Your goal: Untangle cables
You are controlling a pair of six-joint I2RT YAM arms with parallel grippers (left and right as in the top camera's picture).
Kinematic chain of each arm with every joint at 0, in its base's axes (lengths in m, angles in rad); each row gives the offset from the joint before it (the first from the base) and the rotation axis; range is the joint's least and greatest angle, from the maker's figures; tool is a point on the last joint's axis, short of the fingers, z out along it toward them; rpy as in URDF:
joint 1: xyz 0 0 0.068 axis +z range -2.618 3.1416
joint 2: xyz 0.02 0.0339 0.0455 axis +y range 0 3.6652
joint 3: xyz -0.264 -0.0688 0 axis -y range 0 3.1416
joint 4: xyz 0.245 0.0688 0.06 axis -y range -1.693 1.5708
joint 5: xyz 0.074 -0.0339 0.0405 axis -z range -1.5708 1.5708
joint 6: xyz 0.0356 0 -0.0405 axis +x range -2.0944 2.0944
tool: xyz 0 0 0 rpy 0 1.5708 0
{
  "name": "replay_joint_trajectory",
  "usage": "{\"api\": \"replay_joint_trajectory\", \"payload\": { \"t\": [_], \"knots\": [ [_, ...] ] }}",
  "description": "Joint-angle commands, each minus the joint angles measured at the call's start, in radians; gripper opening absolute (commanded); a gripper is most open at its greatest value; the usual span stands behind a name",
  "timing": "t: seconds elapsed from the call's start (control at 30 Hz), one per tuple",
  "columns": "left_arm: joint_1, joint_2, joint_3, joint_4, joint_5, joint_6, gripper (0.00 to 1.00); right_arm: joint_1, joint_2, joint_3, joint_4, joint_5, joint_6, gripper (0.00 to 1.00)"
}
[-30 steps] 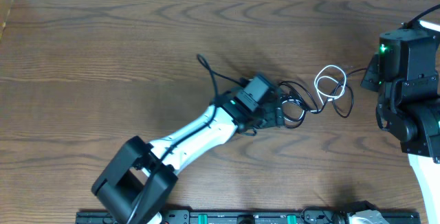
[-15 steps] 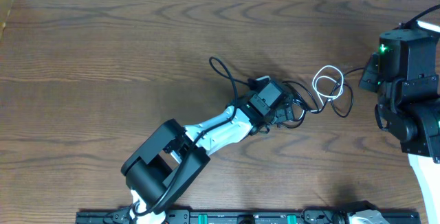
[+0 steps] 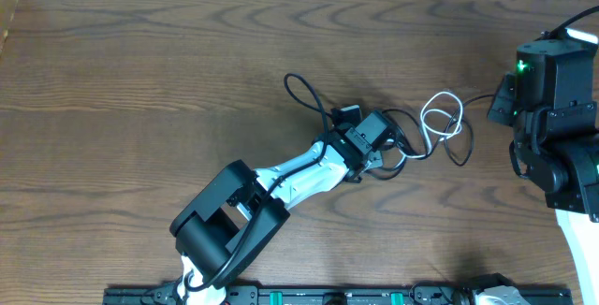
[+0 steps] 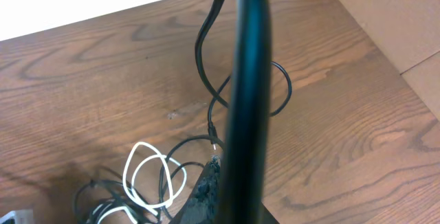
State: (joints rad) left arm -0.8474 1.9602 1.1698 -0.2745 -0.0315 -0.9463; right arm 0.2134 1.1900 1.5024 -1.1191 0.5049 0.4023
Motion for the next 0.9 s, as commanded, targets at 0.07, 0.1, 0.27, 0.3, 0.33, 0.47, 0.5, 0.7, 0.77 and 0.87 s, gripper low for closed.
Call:
{"api": "replay_joint_trajectory", "payload": {
  "t": [0.07,0.1,0.27,0.3,0.33,0.47,0.5,0.7,0.77,0.87],
  "knots": [
    [0.014,0.062,-0.053,-0.180,-0.184,0.154,0.38,-0.012,-0.006,0.014,-0.003,0.004,0.012,0.01],
    [0.020,0.062,-0.053,-0.209,-0.207,0.166,0.36,-0.012,-0.006,0.014,-0.005,0.002,0.012,0.01],
    [0.077,0.061,-0.053,-0.348,-0.258,0.194,0.22,-0.012,-0.006,0.014,-0.022,-0.042,0.012,0.01],
    [0.091,0.061,-0.053,-0.364,-0.257,0.194,0.19,-0.012,-0.005,0.014,-0.024,-0.055,0.012,0.01],
    [0.108,0.059,-0.053,-0.377,-0.249,0.194,0.19,-0.012,-0.004,0.013,-0.026,-0.072,0.012,0.01],
    [0.190,0.045,-0.053,-0.423,-0.220,0.195,0.14,-0.012,0.011,-0.004,-0.035,-0.105,0.012,0.01],
    [0.206,0.041,-0.053,-0.433,-0.219,0.208,0.13,-0.012,0.017,-0.010,-0.036,-0.116,0.012,0.01],
    [0.307,0.032,-0.053,-0.471,-0.112,0.374,0.09,-0.012,0.073,-0.045,-0.044,-0.201,0.008,0.01],
    [0.342,0.032,-0.053,-0.478,-0.056,0.401,0.09,-0.012,0.103,-0.059,-0.043,-0.211,0.009,0.01],
    [0.397,0.032,-0.053,-0.476,0.050,0.422,0.08,-0.012,0.158,-0.082,-0.040,-0.224,0.009,0.01]
  ]
}}
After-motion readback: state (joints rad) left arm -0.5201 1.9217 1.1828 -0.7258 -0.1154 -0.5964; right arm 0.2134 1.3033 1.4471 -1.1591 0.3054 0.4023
